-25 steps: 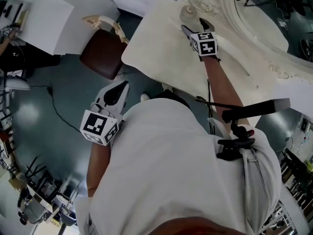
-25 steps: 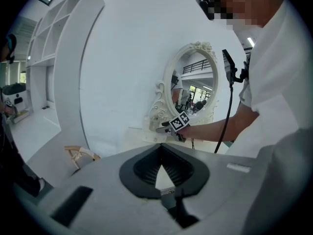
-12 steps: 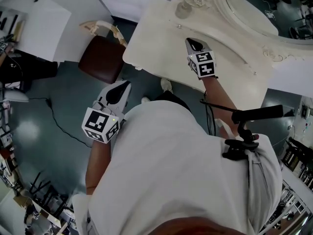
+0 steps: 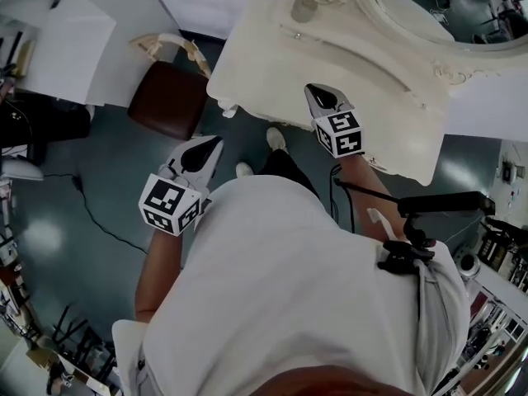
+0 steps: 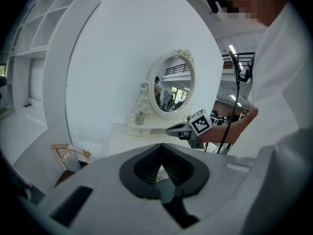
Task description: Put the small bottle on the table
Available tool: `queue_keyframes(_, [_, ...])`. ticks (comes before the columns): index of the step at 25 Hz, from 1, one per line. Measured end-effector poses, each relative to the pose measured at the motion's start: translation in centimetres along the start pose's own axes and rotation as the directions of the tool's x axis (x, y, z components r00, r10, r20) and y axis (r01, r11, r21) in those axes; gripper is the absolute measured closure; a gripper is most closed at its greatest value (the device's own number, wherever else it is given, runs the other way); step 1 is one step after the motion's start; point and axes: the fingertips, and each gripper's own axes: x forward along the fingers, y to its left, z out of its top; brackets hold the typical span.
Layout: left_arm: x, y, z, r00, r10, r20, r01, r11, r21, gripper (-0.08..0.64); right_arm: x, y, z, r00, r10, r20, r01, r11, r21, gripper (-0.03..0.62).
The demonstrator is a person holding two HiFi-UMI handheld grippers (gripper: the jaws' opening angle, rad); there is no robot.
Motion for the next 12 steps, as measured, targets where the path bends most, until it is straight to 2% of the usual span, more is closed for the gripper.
queue_keyframes(7, [-4.5,-2.3,-2.6,0.999,-0.053,0.001,0.053,0.998,0.032,0.557,-5.1,7.6,0.3,0.999,0.012,0.037,-0.012,1.000,-0.016,0.591])
queue_keyframes(12, [-4.2,-2.6,-3.7,0.998,-0.062,-0.003,0.062,0.998,0.029,0.557,-6.2,9.0,-0.3,0.999,0.033,0.044,-0.032,0.999,-0.021,0.591])
